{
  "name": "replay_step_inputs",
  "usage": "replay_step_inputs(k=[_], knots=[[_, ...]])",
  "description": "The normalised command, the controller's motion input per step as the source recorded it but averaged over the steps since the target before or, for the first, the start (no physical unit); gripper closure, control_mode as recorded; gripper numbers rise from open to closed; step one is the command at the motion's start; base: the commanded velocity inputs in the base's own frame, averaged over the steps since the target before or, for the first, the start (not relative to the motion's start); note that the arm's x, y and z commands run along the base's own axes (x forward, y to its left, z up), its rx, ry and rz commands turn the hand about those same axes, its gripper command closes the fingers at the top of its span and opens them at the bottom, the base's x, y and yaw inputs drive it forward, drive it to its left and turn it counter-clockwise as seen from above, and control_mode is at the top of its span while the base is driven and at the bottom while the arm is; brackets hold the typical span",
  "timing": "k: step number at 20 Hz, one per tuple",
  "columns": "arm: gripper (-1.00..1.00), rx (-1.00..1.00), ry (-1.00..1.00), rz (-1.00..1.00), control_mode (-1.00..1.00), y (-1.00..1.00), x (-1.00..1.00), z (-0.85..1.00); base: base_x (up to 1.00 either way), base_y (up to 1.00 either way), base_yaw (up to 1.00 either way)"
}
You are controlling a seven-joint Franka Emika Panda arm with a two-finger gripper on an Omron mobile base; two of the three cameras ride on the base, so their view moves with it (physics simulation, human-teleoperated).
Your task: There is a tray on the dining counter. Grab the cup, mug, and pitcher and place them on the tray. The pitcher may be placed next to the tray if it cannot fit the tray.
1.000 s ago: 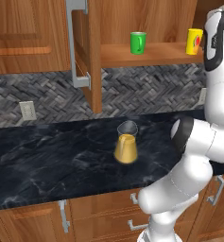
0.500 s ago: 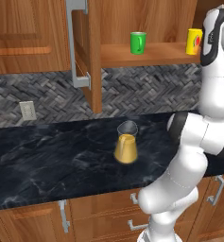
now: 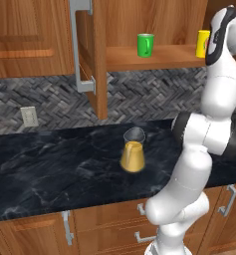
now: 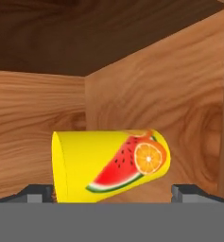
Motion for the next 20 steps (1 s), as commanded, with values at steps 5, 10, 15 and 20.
replay_step_inputs(k=[5, 10, 15, 20], knots=[[-1.00, 0.00, 0.04, 0.00, -1.00, -0.07, 0.18, 0.02, 0.00, 0.00, 0.00], [-1.00, 0.00, 0.02, 0.00, -1.00, -0.09, 0.18, 0.04, 0.00, 0.00, 0.00], [-1.00, 0.00, 0.04, 0.00, -1.00, -0.02, 0.17, 0.02, 0.00, 0.00, 0.00], [-1.00, 0.00, 0.05, 0.00, -1.00, 0.00, 0.20, 0.03, 0.00, 0.00, 0.00]])
